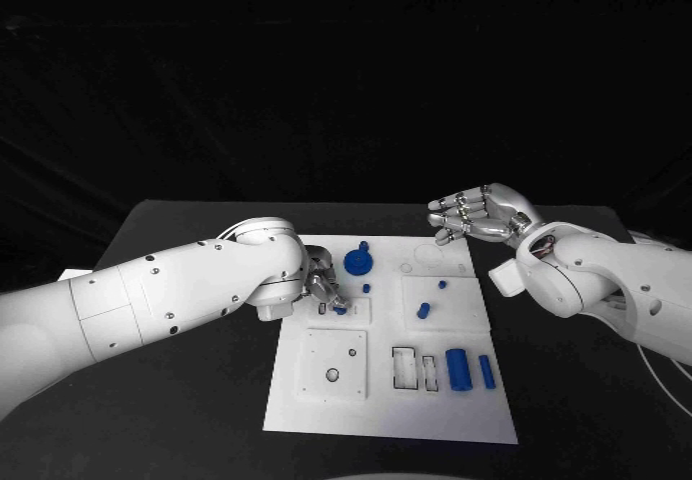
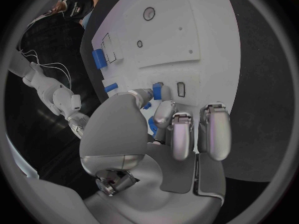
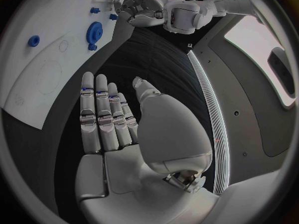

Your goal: Assemble the parts on the task board

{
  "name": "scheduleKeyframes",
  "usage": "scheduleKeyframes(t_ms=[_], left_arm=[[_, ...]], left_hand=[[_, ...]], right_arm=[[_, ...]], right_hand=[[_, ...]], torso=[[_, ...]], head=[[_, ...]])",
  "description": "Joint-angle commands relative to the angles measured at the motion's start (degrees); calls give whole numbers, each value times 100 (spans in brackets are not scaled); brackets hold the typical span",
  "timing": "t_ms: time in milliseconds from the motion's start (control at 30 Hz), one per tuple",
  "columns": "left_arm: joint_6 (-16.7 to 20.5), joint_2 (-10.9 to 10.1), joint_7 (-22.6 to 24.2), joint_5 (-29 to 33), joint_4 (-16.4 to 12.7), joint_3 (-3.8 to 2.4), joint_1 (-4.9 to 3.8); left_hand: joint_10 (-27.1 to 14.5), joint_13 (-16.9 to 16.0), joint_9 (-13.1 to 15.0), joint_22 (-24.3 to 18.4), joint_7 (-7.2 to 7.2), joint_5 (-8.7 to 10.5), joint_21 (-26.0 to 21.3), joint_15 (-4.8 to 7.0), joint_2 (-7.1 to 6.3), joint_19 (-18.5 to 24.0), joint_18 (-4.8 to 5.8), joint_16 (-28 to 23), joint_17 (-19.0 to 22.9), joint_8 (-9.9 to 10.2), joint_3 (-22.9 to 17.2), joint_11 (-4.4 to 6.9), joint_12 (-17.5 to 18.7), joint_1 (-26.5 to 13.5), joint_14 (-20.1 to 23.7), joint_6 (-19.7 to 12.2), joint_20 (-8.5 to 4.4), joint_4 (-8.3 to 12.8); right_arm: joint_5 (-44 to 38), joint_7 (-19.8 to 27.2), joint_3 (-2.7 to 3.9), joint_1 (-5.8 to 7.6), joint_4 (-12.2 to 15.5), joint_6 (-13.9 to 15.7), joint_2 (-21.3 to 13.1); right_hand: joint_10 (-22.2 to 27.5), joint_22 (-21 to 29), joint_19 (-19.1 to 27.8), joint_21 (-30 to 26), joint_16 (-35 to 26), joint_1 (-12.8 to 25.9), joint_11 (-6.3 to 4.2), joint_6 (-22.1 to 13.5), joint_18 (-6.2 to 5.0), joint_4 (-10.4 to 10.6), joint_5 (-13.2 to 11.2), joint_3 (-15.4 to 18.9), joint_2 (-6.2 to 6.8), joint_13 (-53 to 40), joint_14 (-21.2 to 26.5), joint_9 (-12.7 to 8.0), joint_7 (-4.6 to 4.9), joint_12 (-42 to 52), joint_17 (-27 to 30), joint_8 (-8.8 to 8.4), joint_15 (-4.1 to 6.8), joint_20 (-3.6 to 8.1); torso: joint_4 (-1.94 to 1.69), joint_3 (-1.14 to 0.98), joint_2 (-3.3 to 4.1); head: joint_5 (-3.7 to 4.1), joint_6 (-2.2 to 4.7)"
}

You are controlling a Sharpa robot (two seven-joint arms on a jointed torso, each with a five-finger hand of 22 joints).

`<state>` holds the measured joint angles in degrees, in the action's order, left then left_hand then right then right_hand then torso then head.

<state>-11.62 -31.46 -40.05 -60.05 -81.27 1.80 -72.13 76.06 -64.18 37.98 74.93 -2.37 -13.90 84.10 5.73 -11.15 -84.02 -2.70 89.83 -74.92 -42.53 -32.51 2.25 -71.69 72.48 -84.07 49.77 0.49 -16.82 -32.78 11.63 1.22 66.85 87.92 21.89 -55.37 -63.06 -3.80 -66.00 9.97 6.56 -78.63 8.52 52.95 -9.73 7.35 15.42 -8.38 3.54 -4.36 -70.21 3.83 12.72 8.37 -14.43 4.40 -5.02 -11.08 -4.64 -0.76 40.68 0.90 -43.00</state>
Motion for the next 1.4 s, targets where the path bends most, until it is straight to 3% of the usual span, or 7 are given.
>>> scheduleKeyframes(t_ms=[33, 433, 1400], left_arm=[[-16, 13, -661, -85, -6, 3, 8], [36, -2, -665, -183, -49, 6, 12], [-229, -4, -743, -222, -53, 4, 14]], left_hand=[[46, 0, 9, 526, 44, -17, 31, -12, 42, -258, 62, 17, -1508, -17, -980, 0, -15, -15, -593, 12, 16, 1002], [56, -8, 11, 554, 45, -23, 48, -11, 40, -269, 68, 17, -1508, -16, -994, 2, -20, -24, -593, 20, 15, 1021], [102, -41, 21, 600, 50, -133, 72, -6, 1, -287, 76, 17, -1508, -5, -1061, 8, -40, -112, -593, 64, 10, 1115]], right_arm=[[-59, 83, 1, -5, 6, -70, 6], [-59, 77, 1, -6, 5, -103, 5], [-59, 72, 1, -8, 4, -123, 12]], right_hand=[[20, 4, -32, -28, -21, 53, 20, -35, -81, 5, -23, 27, 15, 5, -5, 4, 6, 17, 10, 18, -18, 6], [21, 5, -35, -40, -24, 60, 20, -35, -81, 1, -38, 38, 13, 14, -7, 4, 5, 22, 17, 19, -19, 4], [23, 5, -40, -51, -29, 57, 19, -37, -82, -11, -42, 47, 13, 23, -9, 4, 4, 27, 24, 20, -19, 4]], torso=[[-1, 0, -2], [0, 0, -2], [2, -4, -2]], head=[[-3, -4], [-5, -21], [-13, -40]])
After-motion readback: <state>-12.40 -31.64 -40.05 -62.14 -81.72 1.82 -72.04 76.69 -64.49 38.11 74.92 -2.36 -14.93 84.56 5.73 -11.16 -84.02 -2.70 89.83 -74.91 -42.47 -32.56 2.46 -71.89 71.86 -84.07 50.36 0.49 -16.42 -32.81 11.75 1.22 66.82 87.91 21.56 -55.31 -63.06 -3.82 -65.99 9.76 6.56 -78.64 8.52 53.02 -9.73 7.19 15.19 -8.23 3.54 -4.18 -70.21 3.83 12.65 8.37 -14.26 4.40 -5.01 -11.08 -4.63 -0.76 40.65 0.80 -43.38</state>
